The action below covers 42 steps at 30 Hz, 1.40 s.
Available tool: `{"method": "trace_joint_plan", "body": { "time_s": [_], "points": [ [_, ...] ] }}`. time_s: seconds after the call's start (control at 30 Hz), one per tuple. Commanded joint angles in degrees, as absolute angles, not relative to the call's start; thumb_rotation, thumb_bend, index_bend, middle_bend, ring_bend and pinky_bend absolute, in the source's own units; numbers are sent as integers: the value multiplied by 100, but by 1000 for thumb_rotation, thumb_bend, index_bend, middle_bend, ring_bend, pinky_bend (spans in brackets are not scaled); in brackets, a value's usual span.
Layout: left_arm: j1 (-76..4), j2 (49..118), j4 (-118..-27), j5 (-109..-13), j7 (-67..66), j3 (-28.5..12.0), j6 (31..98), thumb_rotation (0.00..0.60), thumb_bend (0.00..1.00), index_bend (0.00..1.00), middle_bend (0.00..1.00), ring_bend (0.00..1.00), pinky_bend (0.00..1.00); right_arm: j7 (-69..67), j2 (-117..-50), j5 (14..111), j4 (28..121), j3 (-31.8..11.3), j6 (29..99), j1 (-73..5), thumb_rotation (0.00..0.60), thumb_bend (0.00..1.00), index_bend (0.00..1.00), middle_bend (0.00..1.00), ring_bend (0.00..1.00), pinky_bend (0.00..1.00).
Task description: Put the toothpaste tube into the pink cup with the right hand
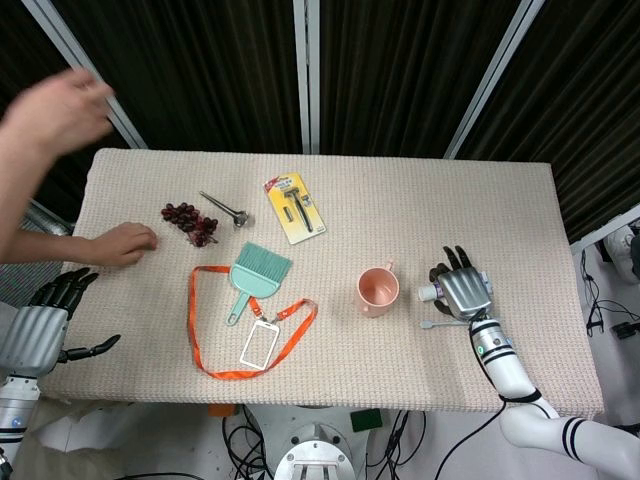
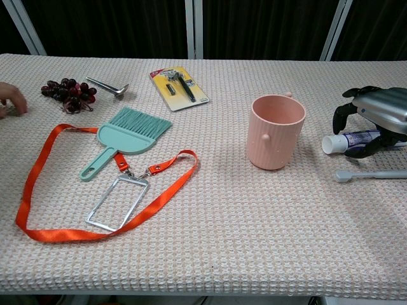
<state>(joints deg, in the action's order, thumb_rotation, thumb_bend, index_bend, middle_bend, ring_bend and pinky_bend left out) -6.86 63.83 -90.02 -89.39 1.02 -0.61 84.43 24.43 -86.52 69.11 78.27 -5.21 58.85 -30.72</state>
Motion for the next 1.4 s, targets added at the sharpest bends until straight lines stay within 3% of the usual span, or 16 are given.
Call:
{"method": "trace_joint_plan", "body": {
  "time_s": [0.03,0.23,0.47,0.6,0.83,0.97,1.1,1.4],
  "points": [
    [-684,6388,-8995,-8937,108,-60,8443,258,84,125,89,96,205,2439,-8662,6917,7820,-524,5891,-3074,600,534,455,371,0,0],
    [-674,6395,-8986,-8942,116,-57,8460,262,84,124,89,96,205,2473,-8727,6935,7754,-520,5920,-3076,600,534,491,397,3,0],
    [-664,6389,-8981,-8955,127,-54,8483,262,84,125,89,96,205,2269,-8797,7137,7666,-570,6269,-2976,600,620,776,606,114,0],
    [-653,6384,-8976,-8969,133,-45,8500,264,84,124,89,95,205,1727,-8605,7471,7869,-710,6776,-2837,600,643,861,672,165,0],
    [-639,6374,-8973,-8953,148,-55,8519,262,84,124,89,95,205,193,-8005,8164,8940,-1137,7805,-2589,600,672,907,711,205,0],
    [-657,6406,-8958,-8957,145,-53,8488,261,84,124,89,96,205,-1272,-8356,8459,9263,-1475,8455,-2540,600,679,906,711,209,0],
    [-659,6419,-8931,-8952,162,-56,8483,263,84,124,89,96,205,-2112,-8833,8471,9279,-1533,8443,-2652,600,684,900,704,210,0],
    [-599,6385,-8858,-8903,251,-45,8525,261,84,124,89,95,205,-2653,-9633,8221,9026,-1545,8002,-2929,600,683,888,697,210,0]
  ]
}}
